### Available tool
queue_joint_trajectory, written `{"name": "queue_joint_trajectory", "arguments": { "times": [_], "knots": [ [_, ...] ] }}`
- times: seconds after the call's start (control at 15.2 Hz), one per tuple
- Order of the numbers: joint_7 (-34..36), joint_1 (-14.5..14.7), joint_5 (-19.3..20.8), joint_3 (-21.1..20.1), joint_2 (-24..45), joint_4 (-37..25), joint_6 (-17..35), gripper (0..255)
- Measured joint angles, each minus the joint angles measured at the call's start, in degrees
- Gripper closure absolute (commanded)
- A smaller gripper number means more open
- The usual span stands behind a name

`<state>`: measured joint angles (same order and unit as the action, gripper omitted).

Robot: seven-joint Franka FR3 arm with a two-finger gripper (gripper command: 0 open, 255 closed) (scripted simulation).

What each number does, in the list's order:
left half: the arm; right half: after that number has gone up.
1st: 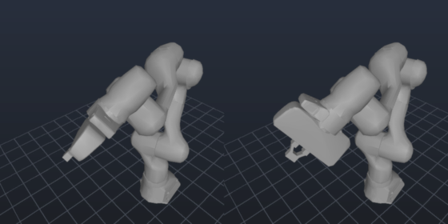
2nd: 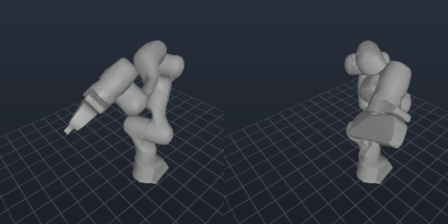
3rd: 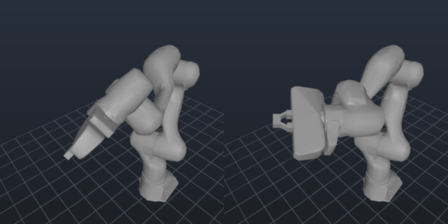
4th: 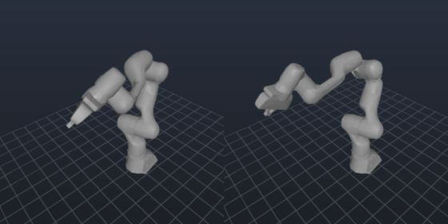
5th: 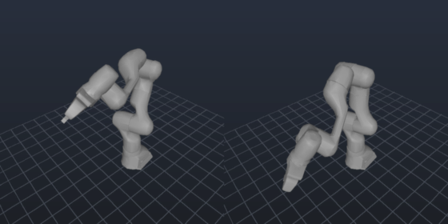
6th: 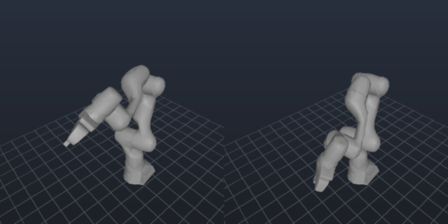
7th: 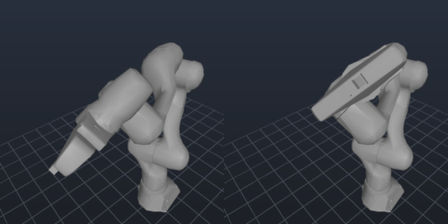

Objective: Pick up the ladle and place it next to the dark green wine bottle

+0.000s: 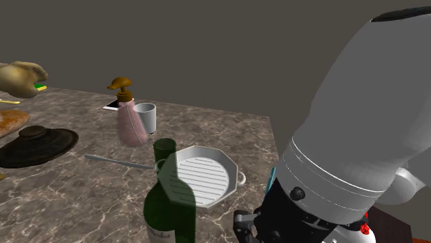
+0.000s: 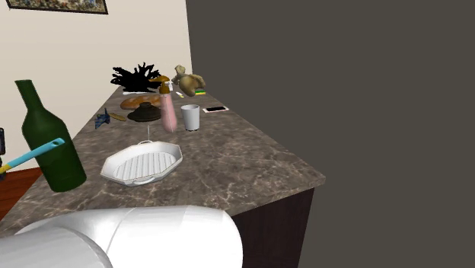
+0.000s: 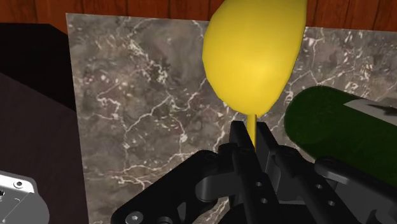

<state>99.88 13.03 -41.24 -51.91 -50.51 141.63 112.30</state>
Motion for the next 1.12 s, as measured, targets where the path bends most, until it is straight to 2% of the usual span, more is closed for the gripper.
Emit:
{"name": "queue_joint_trajectory", "arguments": {
  "times": [0.59,1.12],
  "knots": [
    [-1.02,0.02,-3.63,-4.82,1.51,4.6,6.63,255],
    [-2.25,-1.16,-7.14,-10.25,4.35,7.82,13.41,255]
  ]
}}
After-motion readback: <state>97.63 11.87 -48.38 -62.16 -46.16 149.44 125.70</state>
